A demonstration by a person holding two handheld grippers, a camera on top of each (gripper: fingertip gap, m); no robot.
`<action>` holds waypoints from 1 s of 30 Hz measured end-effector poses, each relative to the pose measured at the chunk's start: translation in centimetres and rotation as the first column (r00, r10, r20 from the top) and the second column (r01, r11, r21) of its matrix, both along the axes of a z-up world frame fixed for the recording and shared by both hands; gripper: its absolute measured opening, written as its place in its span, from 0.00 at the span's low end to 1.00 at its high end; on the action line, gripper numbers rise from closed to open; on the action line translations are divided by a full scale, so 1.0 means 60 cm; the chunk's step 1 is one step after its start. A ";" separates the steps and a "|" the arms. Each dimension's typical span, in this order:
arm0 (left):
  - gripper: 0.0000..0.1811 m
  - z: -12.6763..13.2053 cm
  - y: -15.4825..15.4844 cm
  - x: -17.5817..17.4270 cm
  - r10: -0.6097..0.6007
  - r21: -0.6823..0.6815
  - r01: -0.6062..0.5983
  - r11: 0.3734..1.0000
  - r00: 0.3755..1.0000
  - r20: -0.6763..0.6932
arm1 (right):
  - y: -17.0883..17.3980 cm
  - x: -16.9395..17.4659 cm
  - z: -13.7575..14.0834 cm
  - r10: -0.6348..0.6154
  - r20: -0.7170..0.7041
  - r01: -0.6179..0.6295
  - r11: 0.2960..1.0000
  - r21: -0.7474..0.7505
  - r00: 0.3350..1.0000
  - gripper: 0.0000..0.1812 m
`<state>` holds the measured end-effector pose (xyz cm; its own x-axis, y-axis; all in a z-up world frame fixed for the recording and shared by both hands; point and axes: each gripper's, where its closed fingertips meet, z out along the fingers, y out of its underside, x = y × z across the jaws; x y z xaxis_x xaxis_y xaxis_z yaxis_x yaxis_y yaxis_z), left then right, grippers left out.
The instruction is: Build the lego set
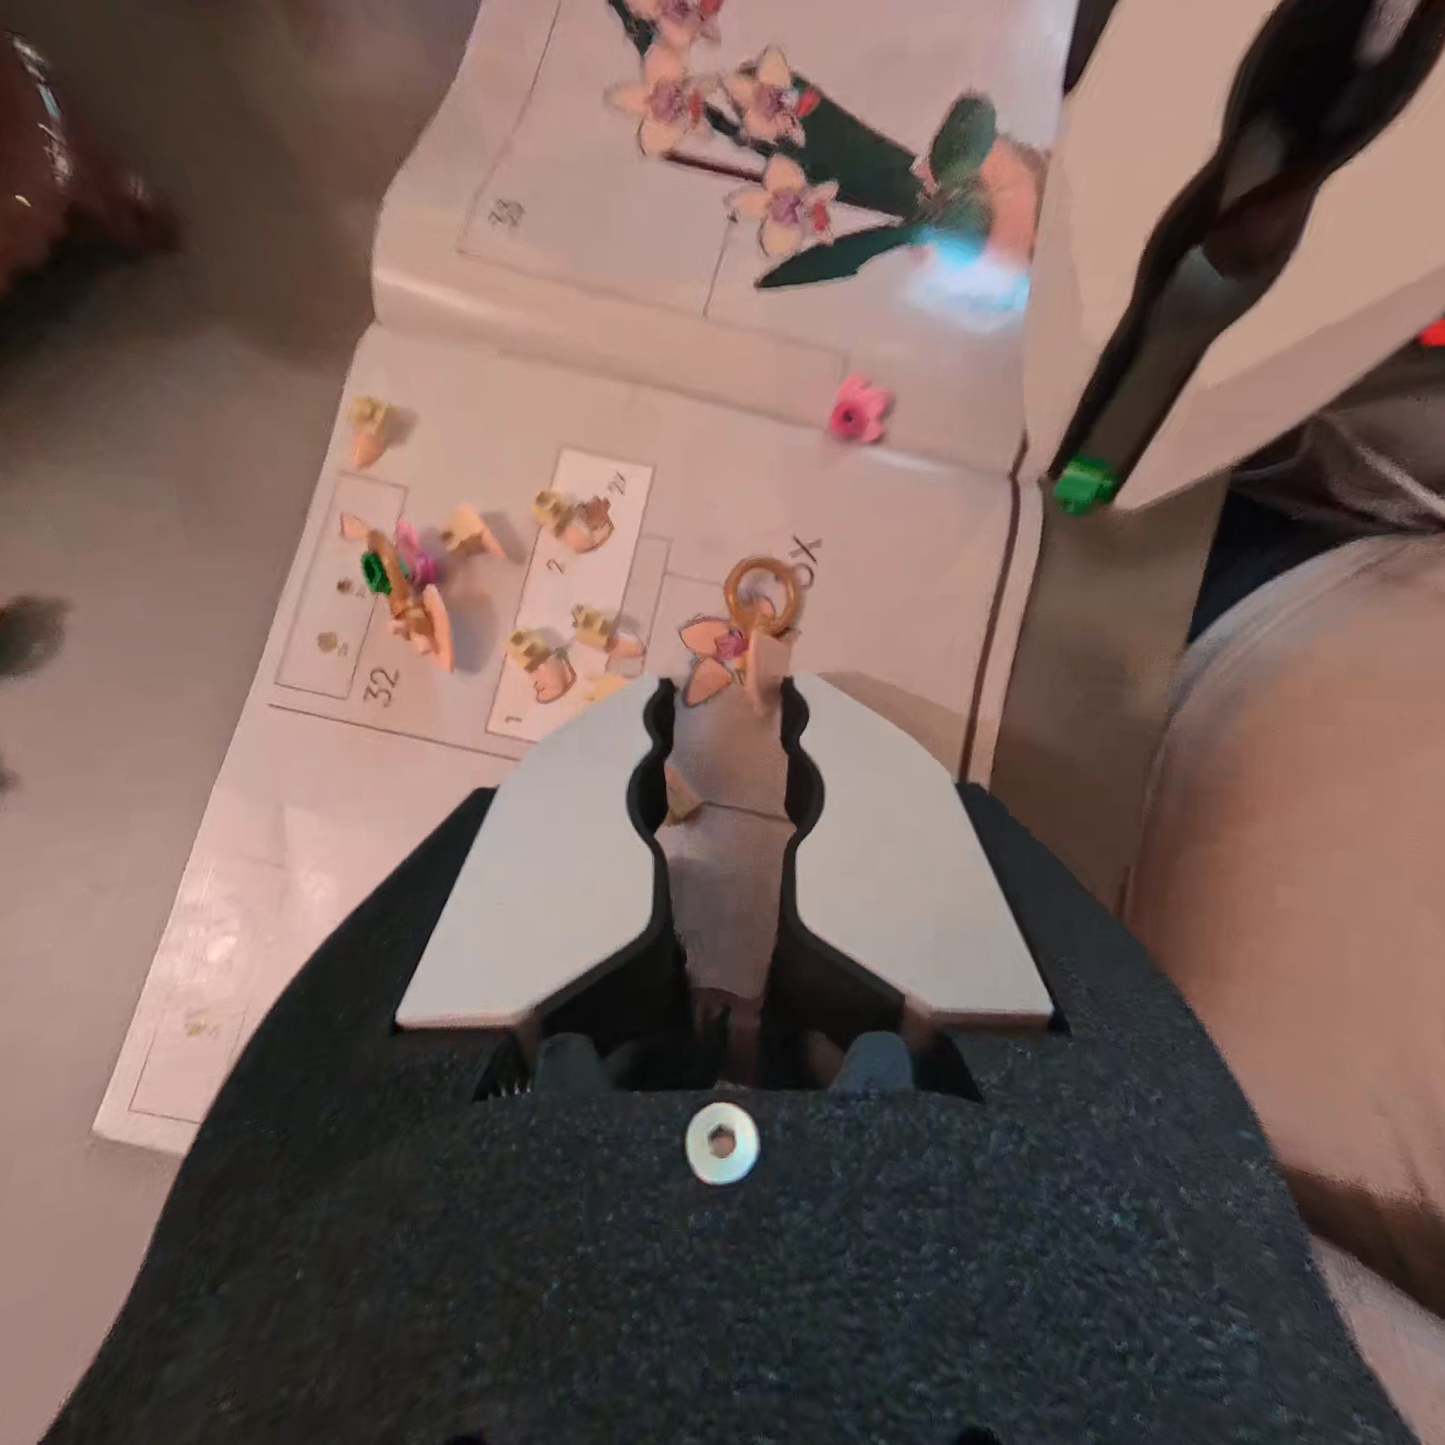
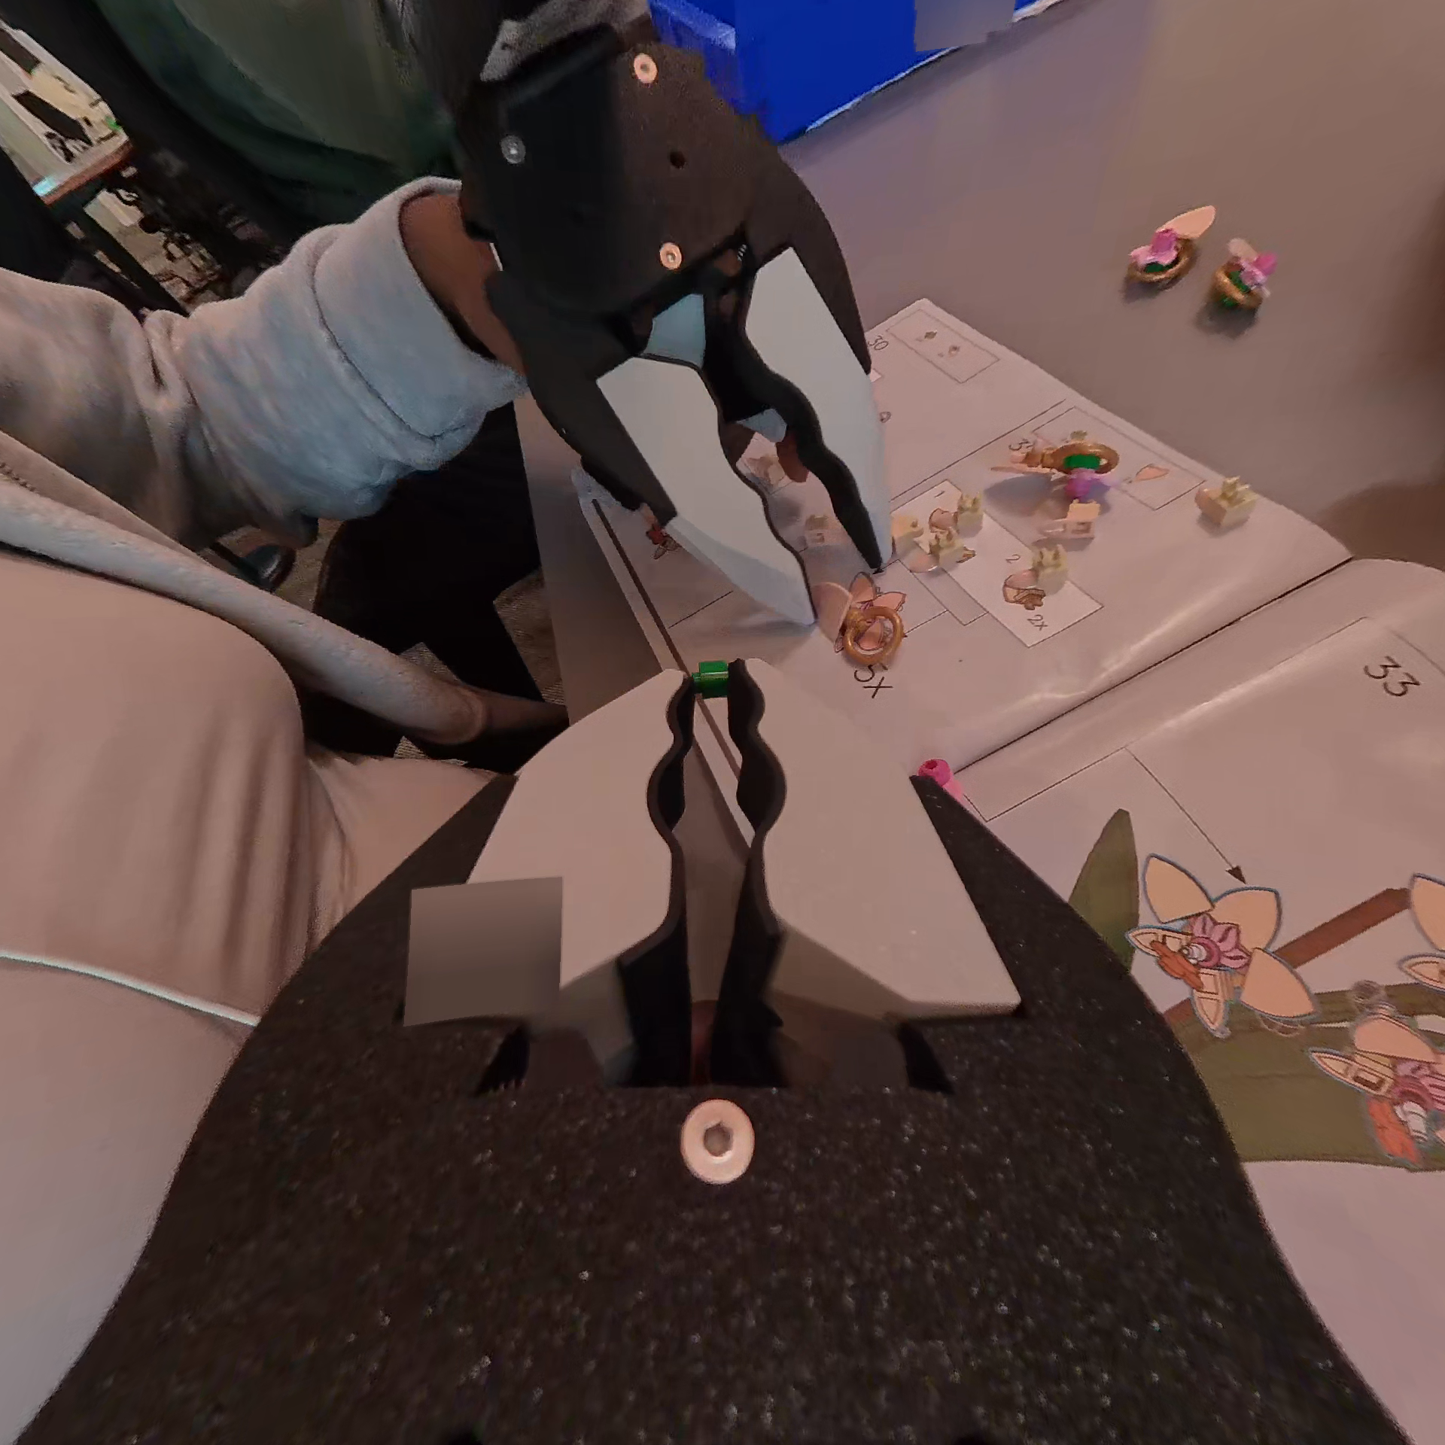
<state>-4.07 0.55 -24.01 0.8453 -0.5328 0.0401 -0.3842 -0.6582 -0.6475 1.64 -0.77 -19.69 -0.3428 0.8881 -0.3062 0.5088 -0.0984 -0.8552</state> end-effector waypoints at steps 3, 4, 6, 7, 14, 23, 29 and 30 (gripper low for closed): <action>0.11 -0.001 0.003 0.003 0.010 0.000 -0.010 1.000 1.000 0.006 | 0.005 0.002 0.001 -0.012 -0.002 0.012 1.000 0.023 1.000 0.04; 0.07 -0.001 0.004 0.003 0.008 0.010 -0.008 1.000 1.000 -0.006 | 0.006 0.001 0.000 -0.012 -0.003 0.012 1.000 0.021 1.000 0.04; 0.01 -0.002 0.004 0.010 -0.025 0.028 0.025 0.999 1.000 -0.010 | 0.007 0.000 -0.002 -0.011 -0.003 0.011 1.000 0.009 1.000 0.04; 0.00 -0.002 0.005 0.012 -0.032 0.046 0.033 0.998 0.999 -0.015 | 0.007 -0.001 -0.003 -0.011 -0.002 0.011 1.000 0.003 1.000 0.04; 0.00 0.056 0.020 0.023 -0.100 0.398 0.124 0.909 0.992 -0.080 | 0.021 -0.009 0.020 -0.028 -0.155 0.023 0.999 -0.035 0.988 0.04; 0.00 0.097 -0.008 0.066 -0.248 0.649 0.256 0.716 0.963 -0.106 | 0.045 0.009 0.083 0.052 -0.435 0.093 0.948 0.305 0.899 0.04; 0.00 0.103 -0.036 0.083 -0.373 0.664 0.319 0.676 0.926 -0.066 | 0.035 0.012 0.061 0.116 -0.287 -0.037 0.963 0.267 0.951 0.04; 0.00 0.106 -0.039 0.083 -0.387 0.673 0.320 0.666 0.921 -0.055 | 0.025 0.011 0.054 0.149 -0.265 -0.079 0.963 0.256 0.953 0.04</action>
